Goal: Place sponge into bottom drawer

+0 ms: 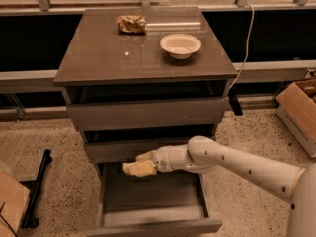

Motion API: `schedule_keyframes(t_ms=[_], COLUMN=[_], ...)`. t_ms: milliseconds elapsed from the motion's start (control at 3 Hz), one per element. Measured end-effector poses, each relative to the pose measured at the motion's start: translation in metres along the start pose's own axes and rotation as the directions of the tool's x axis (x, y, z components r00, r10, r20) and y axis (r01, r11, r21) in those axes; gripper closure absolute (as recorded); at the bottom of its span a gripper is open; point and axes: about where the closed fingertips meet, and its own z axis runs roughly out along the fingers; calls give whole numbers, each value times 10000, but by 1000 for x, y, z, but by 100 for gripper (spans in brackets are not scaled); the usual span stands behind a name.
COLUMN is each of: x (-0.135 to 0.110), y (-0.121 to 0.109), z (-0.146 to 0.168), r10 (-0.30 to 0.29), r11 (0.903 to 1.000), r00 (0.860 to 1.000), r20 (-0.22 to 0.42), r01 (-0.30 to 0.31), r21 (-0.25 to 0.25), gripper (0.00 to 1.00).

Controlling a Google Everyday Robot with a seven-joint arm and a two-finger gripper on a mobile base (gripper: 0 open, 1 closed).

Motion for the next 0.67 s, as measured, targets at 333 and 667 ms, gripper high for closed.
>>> schedule_keyframes(t_ms=[333,667], x=[65,112], y=[-45,-85], z=[-11,-28], r10=[702,1285], r11=[9974,9914], r00=[9973,9917], r20=[-224,56], r01=[-698,-1286], r21=[154,262], gripper=[100,100])
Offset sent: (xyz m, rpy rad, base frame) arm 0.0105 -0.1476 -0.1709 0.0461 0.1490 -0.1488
